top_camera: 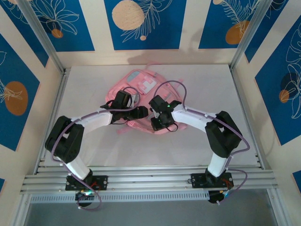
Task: Pack the student bag
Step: Zip the student bag at the center of the table.
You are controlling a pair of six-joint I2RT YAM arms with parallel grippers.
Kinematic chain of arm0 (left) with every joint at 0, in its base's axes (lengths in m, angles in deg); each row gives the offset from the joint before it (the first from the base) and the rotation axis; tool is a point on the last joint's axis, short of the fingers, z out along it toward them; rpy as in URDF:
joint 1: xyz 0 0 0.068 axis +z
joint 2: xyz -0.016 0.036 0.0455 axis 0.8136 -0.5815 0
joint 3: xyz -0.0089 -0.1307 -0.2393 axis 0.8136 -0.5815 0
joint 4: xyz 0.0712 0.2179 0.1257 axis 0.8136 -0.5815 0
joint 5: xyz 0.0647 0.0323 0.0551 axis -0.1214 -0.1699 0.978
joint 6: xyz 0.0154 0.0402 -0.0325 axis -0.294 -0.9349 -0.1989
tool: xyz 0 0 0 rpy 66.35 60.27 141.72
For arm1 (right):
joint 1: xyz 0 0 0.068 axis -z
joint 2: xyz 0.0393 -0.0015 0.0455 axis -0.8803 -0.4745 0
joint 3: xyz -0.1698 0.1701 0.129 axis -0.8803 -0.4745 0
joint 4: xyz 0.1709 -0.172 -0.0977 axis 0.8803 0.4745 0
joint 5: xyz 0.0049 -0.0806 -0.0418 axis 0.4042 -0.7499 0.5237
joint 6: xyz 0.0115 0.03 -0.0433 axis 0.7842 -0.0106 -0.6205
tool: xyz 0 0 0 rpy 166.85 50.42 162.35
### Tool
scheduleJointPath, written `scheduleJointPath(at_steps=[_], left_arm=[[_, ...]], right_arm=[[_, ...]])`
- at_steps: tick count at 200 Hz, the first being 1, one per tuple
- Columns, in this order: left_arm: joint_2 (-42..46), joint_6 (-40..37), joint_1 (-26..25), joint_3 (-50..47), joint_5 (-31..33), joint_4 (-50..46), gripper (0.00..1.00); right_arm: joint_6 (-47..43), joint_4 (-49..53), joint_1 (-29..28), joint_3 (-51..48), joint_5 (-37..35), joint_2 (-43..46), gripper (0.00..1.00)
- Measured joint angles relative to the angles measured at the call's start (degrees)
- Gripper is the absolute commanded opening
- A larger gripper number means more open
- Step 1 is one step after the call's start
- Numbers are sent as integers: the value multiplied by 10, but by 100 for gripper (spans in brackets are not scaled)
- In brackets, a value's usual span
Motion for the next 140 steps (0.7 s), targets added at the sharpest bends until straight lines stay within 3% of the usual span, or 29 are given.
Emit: scheduleJointPath(at_steps=[14,26,39,59,100,140], left_arm=[[0,2,2,0,0,0,55],[-2,0,4,0,4,-1,37],[-10,-4,11,0,12,-2,19],[-26,-6,24,1,3,5,2],[-46,-11,42,8,-24,26,0],[-54,-26,47,17,-33,36,0]], right_arm=[[-4,-1,-2,6,0,-12,10],[-2,-5,-6,9,-1,-16,0],[-4,-5,-7,10,-4,-16,0],[-13,-7,-8,10,-5,-16,0],[-49,14,-3,11,-52,0,0],[-75,12,64,11,-64,6,0]])
